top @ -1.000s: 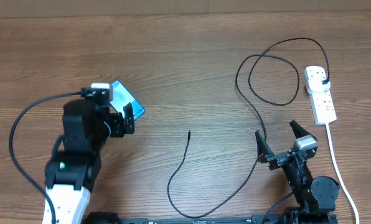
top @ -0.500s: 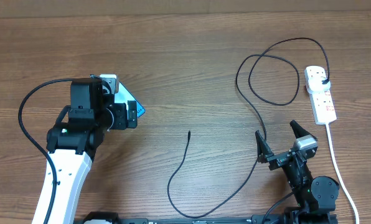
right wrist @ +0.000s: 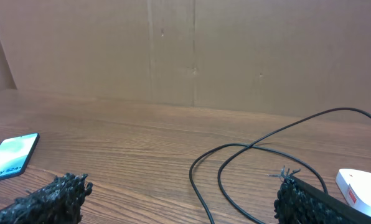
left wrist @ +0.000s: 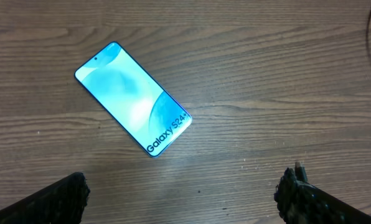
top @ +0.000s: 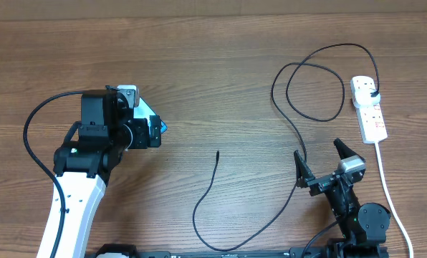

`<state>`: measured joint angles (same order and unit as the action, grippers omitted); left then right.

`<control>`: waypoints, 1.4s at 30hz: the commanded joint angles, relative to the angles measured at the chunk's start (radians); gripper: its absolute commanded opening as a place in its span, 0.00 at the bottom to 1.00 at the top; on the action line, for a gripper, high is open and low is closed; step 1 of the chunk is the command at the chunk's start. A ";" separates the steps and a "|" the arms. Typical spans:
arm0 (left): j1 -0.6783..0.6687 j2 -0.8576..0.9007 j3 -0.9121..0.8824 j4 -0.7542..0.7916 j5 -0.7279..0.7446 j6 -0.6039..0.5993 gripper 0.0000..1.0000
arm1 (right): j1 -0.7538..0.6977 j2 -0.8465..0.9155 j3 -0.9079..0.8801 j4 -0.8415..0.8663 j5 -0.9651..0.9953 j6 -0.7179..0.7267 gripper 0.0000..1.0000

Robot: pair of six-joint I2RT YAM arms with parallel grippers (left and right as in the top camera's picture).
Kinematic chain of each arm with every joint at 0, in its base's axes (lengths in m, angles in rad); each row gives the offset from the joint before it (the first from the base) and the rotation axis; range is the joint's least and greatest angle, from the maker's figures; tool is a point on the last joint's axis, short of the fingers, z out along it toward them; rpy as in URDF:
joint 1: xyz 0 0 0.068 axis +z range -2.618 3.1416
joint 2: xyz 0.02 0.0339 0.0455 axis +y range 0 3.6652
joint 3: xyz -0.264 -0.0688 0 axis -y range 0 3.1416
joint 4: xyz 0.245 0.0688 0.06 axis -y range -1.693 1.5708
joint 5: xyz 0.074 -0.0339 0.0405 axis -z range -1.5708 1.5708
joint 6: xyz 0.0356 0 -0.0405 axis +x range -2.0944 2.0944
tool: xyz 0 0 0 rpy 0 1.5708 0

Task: Plug charger to phone and switch on socket
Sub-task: 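Reach the left gripper forward over the Galaxy phone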

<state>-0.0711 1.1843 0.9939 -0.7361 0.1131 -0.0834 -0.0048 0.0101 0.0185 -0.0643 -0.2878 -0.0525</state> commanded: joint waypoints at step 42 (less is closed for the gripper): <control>-0.065 0.497 0.241 -0.127 -0.065 -0.575 1.00 | 0.005 -0.007 -0.011 0.006 0.007 -0.002 1.00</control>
<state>-0.1398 1.6707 1.2095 -0.8661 0.0357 -0.5354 -0.0048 0.0101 0.0185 -0.0639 -0.2878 -0.0525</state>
